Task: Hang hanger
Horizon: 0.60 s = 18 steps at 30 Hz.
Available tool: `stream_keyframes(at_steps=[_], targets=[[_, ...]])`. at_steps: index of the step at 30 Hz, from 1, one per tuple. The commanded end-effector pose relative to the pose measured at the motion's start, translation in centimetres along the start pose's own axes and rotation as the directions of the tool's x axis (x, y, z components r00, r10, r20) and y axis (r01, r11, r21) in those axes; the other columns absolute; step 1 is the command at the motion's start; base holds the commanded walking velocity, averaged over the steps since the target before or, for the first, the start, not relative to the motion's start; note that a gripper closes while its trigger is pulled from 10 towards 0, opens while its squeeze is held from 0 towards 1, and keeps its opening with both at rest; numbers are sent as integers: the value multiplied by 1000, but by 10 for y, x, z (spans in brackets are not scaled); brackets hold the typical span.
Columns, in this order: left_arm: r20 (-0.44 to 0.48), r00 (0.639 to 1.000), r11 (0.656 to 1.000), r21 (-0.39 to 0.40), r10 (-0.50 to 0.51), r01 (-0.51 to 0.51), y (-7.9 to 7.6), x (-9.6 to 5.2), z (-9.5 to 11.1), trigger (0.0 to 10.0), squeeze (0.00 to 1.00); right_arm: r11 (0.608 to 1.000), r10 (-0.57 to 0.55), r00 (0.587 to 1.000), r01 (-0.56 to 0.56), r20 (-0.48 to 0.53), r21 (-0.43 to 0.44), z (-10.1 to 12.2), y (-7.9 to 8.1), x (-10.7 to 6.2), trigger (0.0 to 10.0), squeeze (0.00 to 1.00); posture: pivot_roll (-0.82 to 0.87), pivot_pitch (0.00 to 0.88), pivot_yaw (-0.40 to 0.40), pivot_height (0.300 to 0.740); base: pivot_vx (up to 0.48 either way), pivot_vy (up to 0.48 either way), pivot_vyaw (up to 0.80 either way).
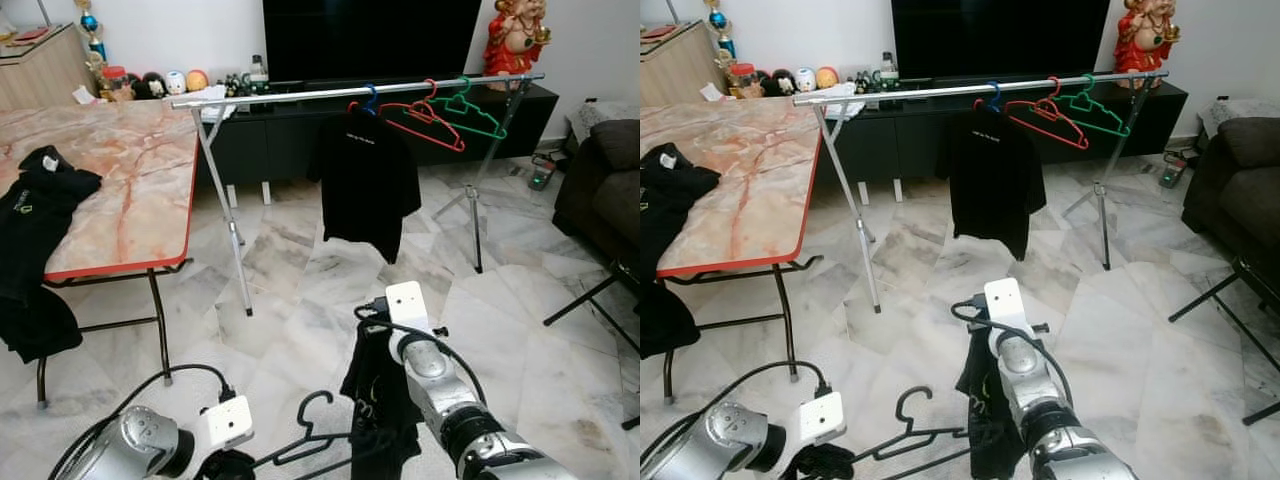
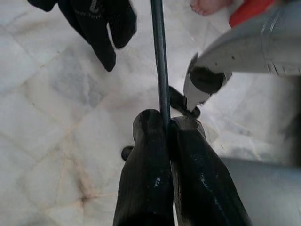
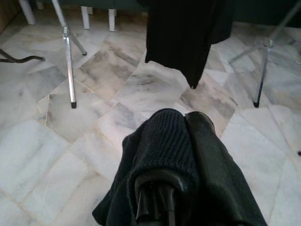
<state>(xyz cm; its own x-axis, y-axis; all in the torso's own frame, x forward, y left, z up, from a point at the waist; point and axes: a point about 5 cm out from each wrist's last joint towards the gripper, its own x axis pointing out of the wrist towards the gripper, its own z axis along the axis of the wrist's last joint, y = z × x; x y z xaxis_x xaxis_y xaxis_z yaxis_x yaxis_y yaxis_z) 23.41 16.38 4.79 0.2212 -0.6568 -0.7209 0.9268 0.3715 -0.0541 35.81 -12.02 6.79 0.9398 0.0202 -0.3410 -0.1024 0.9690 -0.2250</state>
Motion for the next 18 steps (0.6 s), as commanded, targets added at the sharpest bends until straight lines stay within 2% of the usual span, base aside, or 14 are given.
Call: stream_keyframes(at_steps=[1,6,8,9,11,12,13,15,18], targets=[[28,999,1000,-17,26,-26,-1,0,4,10000,0,999,-17,999,16,38,33,14,-1,3,10000,0,135,0,-10,740,0,0,0],[88,996,998,-62,21,-15,-5,3,11,10000,0,995,-45,999,43,21,92,13,-1,3,10000,0,136,0,-10,740,0,0,0],[99,995,997,-79,27,-19,-6,5,12,10000,0,980,-66,998,66,-5,187,12,-3,3,10000,0,137,0,-11,740,0,0,0],[112,992,993,-105,66,-54,-5,7,12,10000,0,926,-86,995,98,-48,364,9,-5,3,10000,0,139,0,-14,740,0,0,0],[113,990,990,-121,86,-72,-4,9,12,10000,0,868,-90,994,111,-66,484,9,-7,3,10000,0,141,0,-16,740,0,0,0],[116,989,989,-127,87,-72,-4,10,12,10000,0,849,-92,994,113,-66,516,10,-8,4,10000,0,141,0,-17,740,0,0,0],[116,989,989,-127,87,-72,-4,10,12,10000,0,849,-92,994,113,-66,516,10,-8,4,10000,0,141,0,-17,740,0,0,0],[117,989,987,-141,94,-77,-6,12,12,10000,0,807,-77,995,102,-67,582,12,-7,4,10000,0,136,0,-17,740,0,0,0],[105,987,983,-152,122,-105,-4,13,10,10000,0,807,-75,995,98,-64,582,13,-8,5,10000,0,136,0,-18,740,0,0,0]])
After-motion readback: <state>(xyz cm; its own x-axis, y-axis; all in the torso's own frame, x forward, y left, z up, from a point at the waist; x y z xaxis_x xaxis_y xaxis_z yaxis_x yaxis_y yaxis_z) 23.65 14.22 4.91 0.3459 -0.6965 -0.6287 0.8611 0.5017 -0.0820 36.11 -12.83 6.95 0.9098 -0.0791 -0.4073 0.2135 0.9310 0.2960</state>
